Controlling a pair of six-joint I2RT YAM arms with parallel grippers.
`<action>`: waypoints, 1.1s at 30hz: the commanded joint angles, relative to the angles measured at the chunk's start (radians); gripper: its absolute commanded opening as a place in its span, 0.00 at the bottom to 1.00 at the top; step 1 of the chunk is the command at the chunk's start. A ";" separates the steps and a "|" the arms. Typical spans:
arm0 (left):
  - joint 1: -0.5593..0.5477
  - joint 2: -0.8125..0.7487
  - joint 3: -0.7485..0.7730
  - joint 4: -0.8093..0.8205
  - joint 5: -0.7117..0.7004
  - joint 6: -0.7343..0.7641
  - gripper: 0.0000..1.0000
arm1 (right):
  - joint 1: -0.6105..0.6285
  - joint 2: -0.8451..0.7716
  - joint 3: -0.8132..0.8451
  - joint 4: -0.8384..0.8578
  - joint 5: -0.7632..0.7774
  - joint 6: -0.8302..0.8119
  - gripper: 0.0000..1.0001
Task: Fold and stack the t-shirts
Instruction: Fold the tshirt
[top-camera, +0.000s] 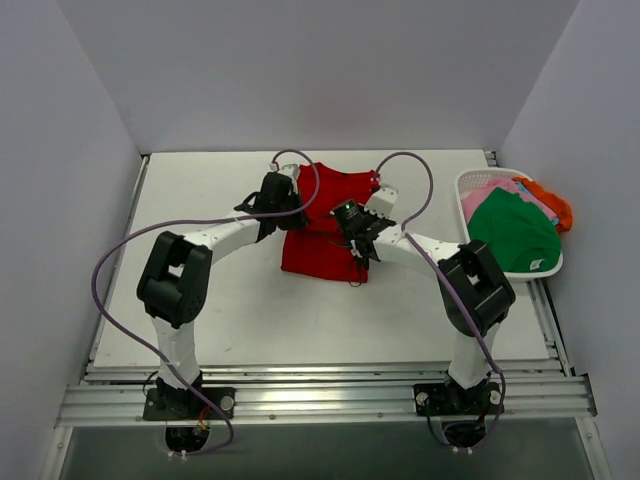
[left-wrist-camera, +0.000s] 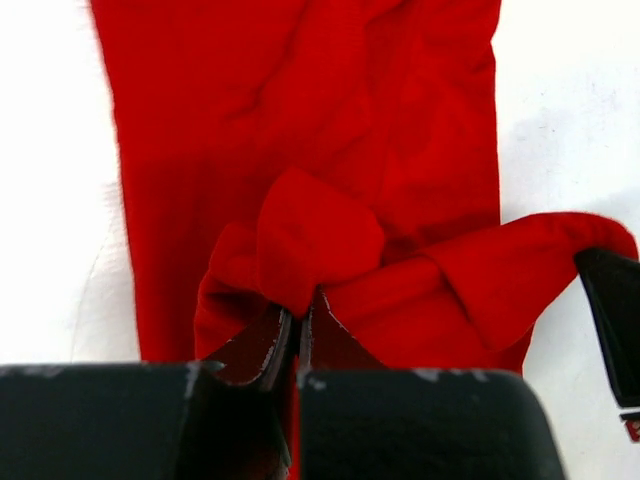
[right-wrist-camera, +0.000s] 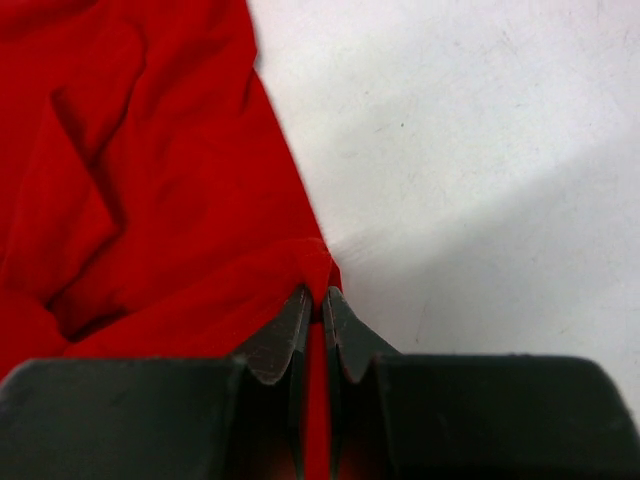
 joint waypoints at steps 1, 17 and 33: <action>0.034 0.050 0.088 0.078 0.067 0.049 0.02 | -0.053 0.028 0.045 -0.056 0.070 -0.014 0.00; 0.084 0.147 0.176 0.083 0.111 0.025 0.02 | -0.142 0.175 0.159 0.060 -0.072 -0.082 0.22; 0.167 0.397 0.545 0.061 0.166 -0.035 0.94 | -0.134 -0.019 0.082 0.057 -0.027 -0.082 0.77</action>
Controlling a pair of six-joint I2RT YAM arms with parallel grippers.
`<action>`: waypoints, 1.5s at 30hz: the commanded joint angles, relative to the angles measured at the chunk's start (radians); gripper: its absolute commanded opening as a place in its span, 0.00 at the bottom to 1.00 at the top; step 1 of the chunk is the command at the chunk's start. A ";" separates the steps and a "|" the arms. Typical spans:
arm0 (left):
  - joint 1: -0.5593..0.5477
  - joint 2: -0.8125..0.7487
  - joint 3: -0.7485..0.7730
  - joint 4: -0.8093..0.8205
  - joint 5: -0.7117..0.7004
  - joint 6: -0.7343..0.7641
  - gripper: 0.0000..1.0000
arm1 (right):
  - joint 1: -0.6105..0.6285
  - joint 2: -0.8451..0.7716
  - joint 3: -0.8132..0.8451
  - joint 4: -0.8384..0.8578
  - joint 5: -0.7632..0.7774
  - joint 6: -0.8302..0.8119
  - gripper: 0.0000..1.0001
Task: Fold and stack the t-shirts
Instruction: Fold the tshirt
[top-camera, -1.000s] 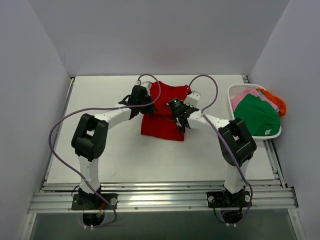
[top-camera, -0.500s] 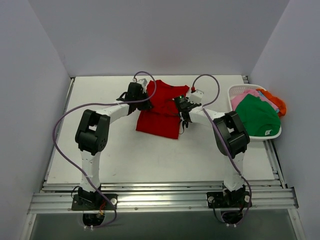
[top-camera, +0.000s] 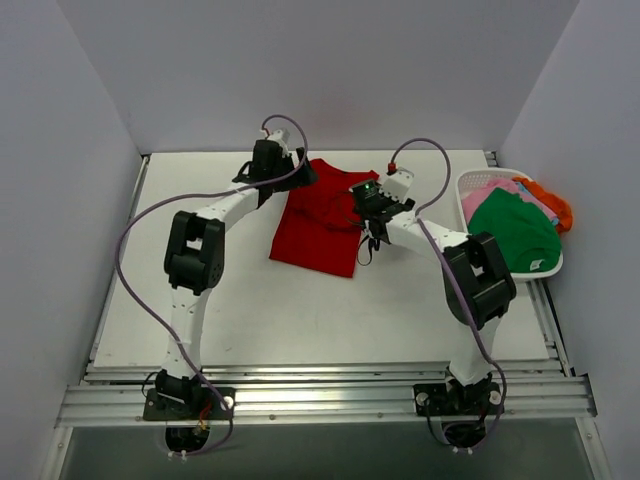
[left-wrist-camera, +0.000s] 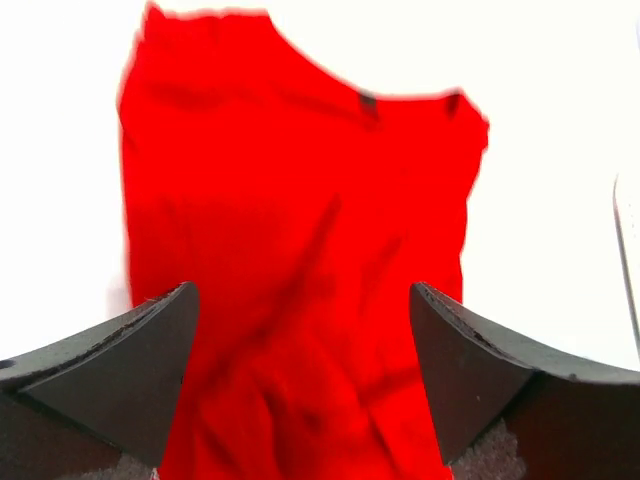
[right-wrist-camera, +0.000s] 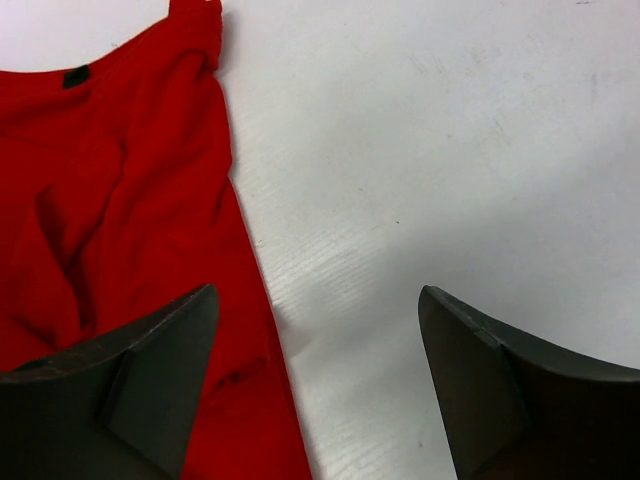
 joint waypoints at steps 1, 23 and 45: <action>0.051 0.141 0.182 -0.019 0.036 -0.043 0.94 | 0.008 -0.122 -0.044 -0.014 0.054 -0.002 0.77; 0.190 -0.272 -0.193 0.016 -0.135 -0.148 0.96 | 0.220 -0.070 -0.041 0.115 -0.187 0.010 0.00; 0.208 -0.373 -0.386 0.130 -0.076 -0.133 0.99 | 0.157 0.151 0.103 0.075 -0.193 0.006 0.00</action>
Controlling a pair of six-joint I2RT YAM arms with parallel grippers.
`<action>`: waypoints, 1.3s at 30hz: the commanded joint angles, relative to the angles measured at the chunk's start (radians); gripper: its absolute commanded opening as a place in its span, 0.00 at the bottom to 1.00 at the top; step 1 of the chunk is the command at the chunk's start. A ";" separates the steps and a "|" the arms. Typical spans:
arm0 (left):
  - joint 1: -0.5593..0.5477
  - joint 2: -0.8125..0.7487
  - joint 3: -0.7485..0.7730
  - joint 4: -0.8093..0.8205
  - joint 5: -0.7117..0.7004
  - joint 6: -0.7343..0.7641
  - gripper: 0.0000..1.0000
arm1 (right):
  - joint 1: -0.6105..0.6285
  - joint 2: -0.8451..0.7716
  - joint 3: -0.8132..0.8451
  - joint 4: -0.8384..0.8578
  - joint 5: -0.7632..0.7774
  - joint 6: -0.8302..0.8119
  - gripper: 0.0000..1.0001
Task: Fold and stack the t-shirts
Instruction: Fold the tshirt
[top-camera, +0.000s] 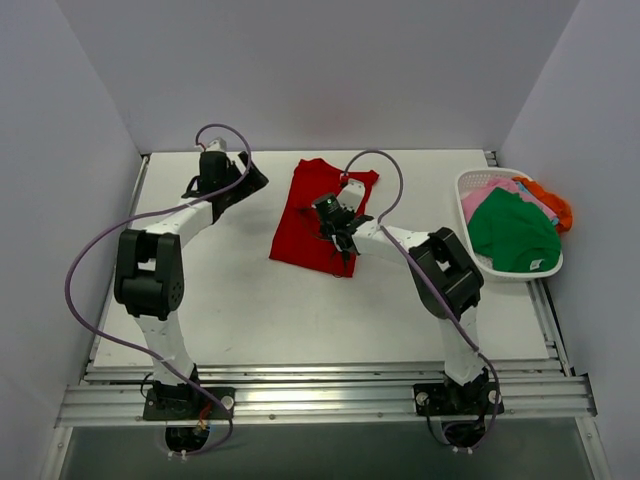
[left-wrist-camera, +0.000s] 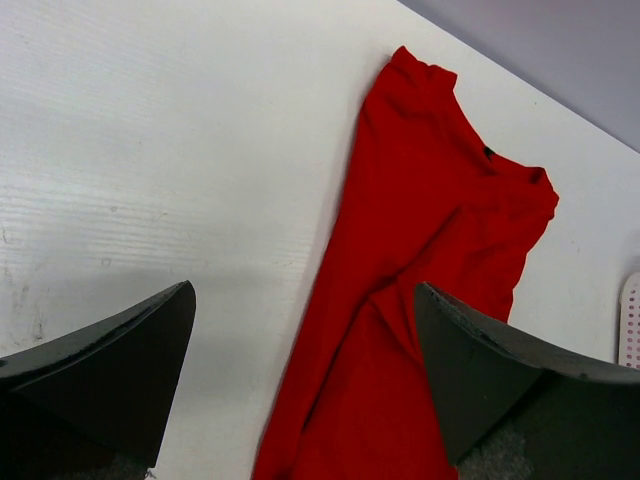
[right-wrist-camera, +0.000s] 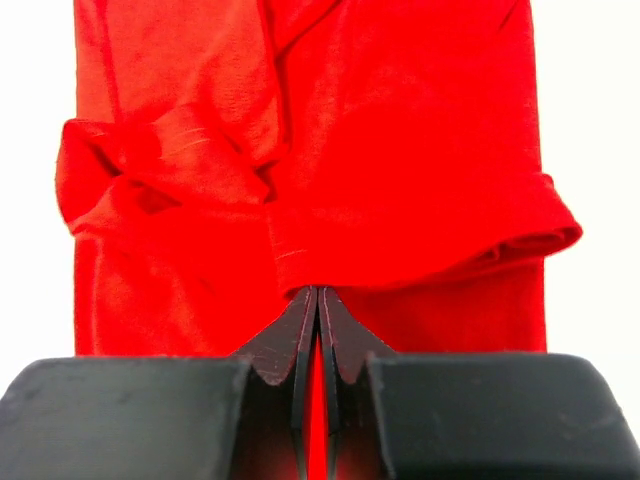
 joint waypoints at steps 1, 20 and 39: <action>0.010 -0.066 -0.015 0.070 0.019 0.004 0.99 | -0.018 0.039 0.041 -0.029 0.005 -0.008 0.00; 0.013 -0.079 -0.061 0.110 0.021 0.001 1.00 | -0.012 -0.023 0.005 -0.032 0.004 -0.009 0.00; 0.013 -0.037 -0.056 0.133 0.033 -0.007 1.00 | -0.006 -0.047 -0.051 -0.031 0.005 0.012 0.00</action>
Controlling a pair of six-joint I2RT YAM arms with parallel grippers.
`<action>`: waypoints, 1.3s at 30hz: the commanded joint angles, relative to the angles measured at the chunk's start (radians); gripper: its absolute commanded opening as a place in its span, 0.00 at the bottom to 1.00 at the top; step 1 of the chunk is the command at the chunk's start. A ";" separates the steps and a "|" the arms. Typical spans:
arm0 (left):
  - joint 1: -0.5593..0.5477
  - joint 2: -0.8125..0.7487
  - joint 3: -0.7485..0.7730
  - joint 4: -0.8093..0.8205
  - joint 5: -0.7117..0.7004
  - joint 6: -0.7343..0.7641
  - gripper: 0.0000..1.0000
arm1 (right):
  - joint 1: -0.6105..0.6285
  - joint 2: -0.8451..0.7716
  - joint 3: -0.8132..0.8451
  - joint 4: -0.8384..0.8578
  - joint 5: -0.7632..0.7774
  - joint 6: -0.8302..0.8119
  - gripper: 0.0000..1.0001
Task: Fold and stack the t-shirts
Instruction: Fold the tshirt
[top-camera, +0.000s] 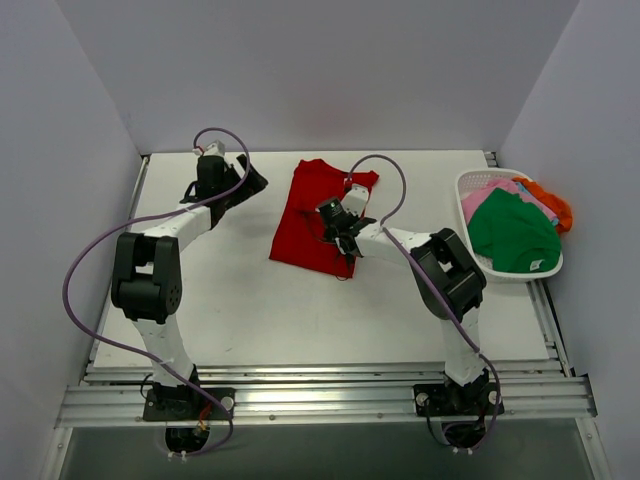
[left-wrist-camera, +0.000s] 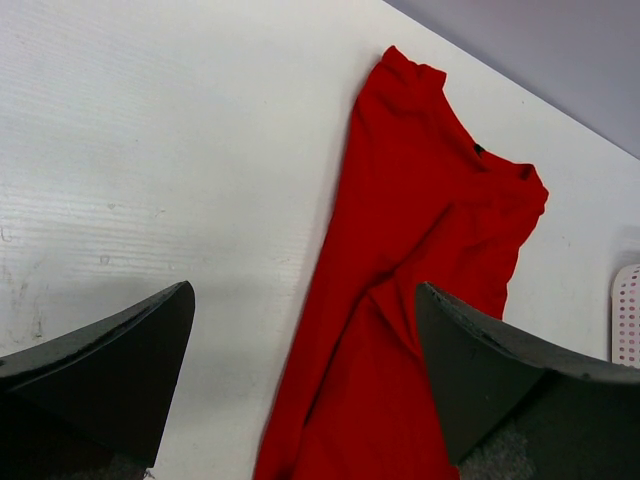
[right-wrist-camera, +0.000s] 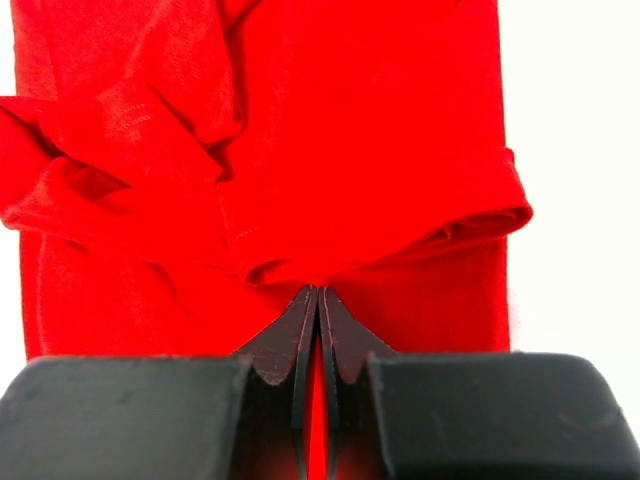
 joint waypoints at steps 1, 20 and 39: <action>0.007 -0.003 0.013 0.061 0.013 -0.006 1.00 | 0.010 -0.044 -0.016 -0.016 0.018 0.010 0.00; 0.007 0.010 0.008 0.073 0.015 -0.005 1.00 | -0.007 0.077 0.050 0.001 -0.002 0.003 0.00; 0.007 0.014 -0.004 0.079 0.016 -0.002 1.00 | -0.170 0.276 0.426 -0.062 -0.038 -0.086 0.00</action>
